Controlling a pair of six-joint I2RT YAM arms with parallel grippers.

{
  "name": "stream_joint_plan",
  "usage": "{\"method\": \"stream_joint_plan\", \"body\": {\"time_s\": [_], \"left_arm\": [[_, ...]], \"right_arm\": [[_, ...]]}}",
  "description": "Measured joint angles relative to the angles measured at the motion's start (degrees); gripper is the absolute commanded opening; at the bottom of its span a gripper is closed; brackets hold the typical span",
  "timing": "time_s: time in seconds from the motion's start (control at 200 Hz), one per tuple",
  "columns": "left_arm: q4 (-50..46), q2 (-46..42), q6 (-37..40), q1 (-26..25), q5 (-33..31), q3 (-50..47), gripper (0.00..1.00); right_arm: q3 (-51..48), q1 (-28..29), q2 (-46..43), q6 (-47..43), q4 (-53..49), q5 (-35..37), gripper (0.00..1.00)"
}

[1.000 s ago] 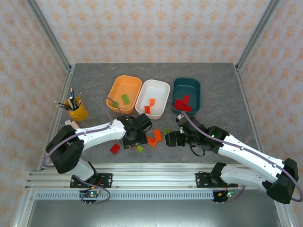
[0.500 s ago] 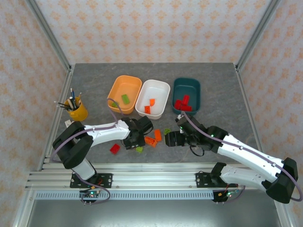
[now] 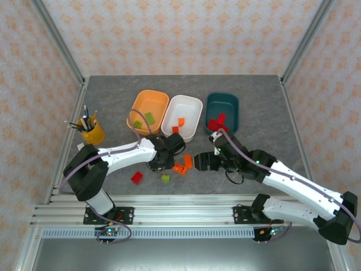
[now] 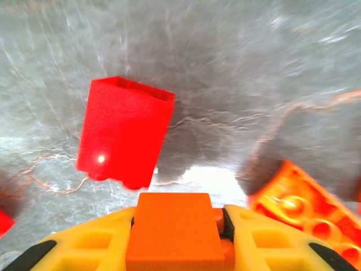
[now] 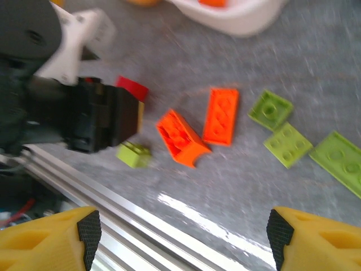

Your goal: Sort the legos into containers by color

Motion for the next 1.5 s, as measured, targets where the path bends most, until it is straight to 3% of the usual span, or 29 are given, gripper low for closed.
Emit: {"method": "stream_joint_plan", "body": {"time_s": [0.295, 0.495, 0.6, 0.756, 0.901, 0.961, 1.071, 1.171, 1.496], "left_arm": [[-8.7, 1.9, 4.2, 4.0, -1.0, 26.1, 0.34], [-10.7, 17.4, 8.1, 9.6, 0.1, 44.9, 0.34], [-11.2, 26.9, 9.4, 11.2, 1.4, 50.9, 0.35], [-12.0, 37.0, 10.8, 12.4, 3.7, 54.8, 0.37], [-12.4, 41.4, 11.5, 12.6, 5.4, 56.8, 0.38], [-12.5, 41.6, 11.6, 12.6, 5.7, 57.0, 0.4], [-12.8, 41.6, 11.8, 12.6, 5.9, 57.9, 0.56], [-13.1, 41.6, 11.9, 12.6, 5.9, 58.2, 0.64], [-16.4, 36.9, 12.3, 12.6, 3.5, 59.8, 0.74]], "right_arm": [[7.9, -1.2, -1.7, 0.9, 8.8, 6.2, 0.86], [9.1, -6.9, -0.7, 2.8, 9.8, 11.5, 0.87], [9.9, -9.2, 0.6, 3.8, 9.4, 12.4, 0.94], [9.9, -11.4, 0.8, 6.3, 8.3, 12.3, 0.97], [9.7, -12.3, 0.8, 8.2, 7.1, 12.0, 0.97], [9.5, -12.3, 0.8, 8.6, 6.7, 11.8, 0.97], [9.0, -12.3, 0.8, 9.2, 6.1, 11.6, 0.97], [8.9, -12.3, 0.8, 9.3, 5.6, 11.4, 0.97], [12.2, -12.3, 3.8, 5.2, 0.5, 10.6, 0.95]]}}
